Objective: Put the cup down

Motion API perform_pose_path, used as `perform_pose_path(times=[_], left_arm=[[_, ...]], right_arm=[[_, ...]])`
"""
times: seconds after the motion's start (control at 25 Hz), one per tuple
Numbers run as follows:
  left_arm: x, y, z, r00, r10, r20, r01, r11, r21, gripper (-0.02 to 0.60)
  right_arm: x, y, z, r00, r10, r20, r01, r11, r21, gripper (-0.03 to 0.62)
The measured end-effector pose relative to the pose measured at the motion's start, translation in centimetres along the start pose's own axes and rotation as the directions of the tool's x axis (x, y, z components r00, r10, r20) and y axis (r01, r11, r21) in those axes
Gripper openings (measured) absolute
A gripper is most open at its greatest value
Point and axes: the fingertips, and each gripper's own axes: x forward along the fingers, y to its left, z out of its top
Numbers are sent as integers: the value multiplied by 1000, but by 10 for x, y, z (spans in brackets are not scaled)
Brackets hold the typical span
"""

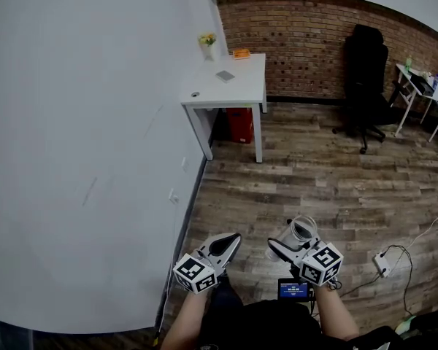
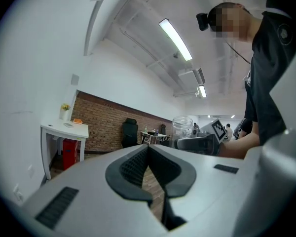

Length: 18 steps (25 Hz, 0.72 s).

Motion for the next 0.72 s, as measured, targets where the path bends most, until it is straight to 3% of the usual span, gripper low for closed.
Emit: perform_pose_path(times=[0.28, 0.52, 0.72], left_arm=[[30, 43, 4, 1000, -18, -3, 18, 1000, 15, 9], [78, 120, 10, 998, -59, 8, 59, 998, 9, 9], [120, 189, 37, 995, -104, -2, 104, 994, 41, 9]], right_arm=[[34, -36, 6, 1000, -20, -16, 20, 1000, -13, 354], [93, -87, 18, 998, -66, -25, 65, 998, -21, 354], [157, -127, 48, 995, -92, -42, 90, 995, -43, 354]])
